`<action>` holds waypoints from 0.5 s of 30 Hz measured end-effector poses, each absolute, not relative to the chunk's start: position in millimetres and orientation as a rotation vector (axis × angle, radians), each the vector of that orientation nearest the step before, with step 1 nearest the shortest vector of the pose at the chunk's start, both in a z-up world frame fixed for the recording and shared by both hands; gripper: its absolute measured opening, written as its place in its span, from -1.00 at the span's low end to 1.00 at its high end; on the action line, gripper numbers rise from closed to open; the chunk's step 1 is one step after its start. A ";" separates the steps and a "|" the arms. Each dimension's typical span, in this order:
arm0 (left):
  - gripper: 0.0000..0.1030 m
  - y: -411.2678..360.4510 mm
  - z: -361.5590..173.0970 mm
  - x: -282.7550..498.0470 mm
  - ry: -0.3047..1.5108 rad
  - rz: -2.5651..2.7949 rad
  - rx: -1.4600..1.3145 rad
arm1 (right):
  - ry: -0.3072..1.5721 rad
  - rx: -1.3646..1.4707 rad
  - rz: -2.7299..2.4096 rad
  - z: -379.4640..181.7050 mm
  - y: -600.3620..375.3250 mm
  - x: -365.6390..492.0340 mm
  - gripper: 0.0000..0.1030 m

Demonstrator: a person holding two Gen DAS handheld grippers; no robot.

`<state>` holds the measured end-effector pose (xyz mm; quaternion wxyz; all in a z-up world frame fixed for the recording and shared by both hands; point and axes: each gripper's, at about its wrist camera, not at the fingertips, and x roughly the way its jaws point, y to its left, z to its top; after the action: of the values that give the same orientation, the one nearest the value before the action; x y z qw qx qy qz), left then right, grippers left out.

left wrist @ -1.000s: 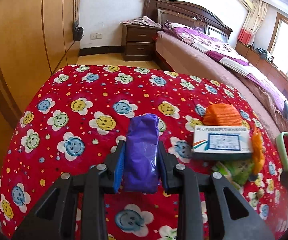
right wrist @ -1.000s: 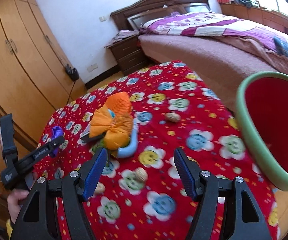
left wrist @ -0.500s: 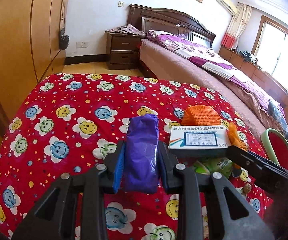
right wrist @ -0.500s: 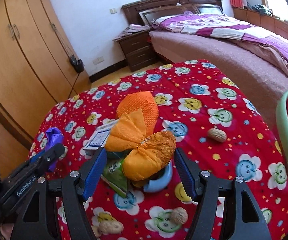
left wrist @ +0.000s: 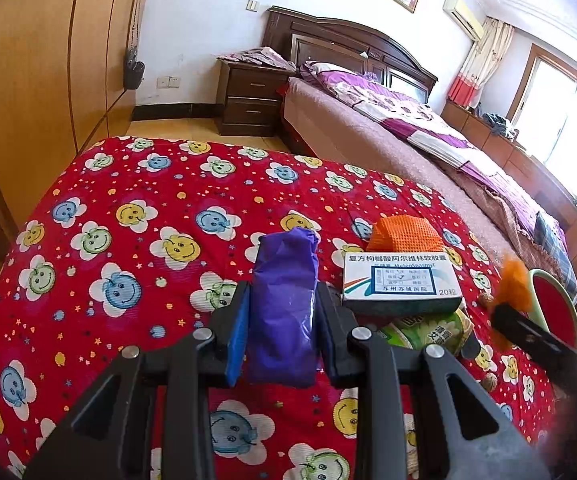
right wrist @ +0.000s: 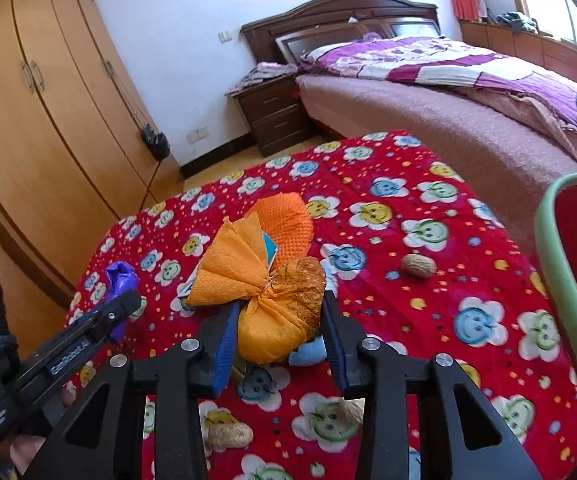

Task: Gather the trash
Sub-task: 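Carry the bundle with the right tool while the left tool carries the packet to the bin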

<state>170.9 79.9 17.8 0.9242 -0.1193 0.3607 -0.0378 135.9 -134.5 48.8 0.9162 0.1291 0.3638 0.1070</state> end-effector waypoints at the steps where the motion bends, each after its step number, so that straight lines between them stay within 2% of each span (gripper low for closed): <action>1: -0.40 79.7 17.9 170.7 0.741 -0.078 -0.245 | 0.741 0.265 0.213 51.1 -136.6 132.4 -0.23; 15: -0.40 66.2 25.1 161.9 0.707 -0.133 -0.221 | 0.634 0.284 0.013 88.7 -211.0 66.9 -0.23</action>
<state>161.9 66.2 25.1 0.9300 -0.1077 0.3454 -0.0649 66.9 -211.0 88.7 0.9403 0.1390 0.3106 0.0064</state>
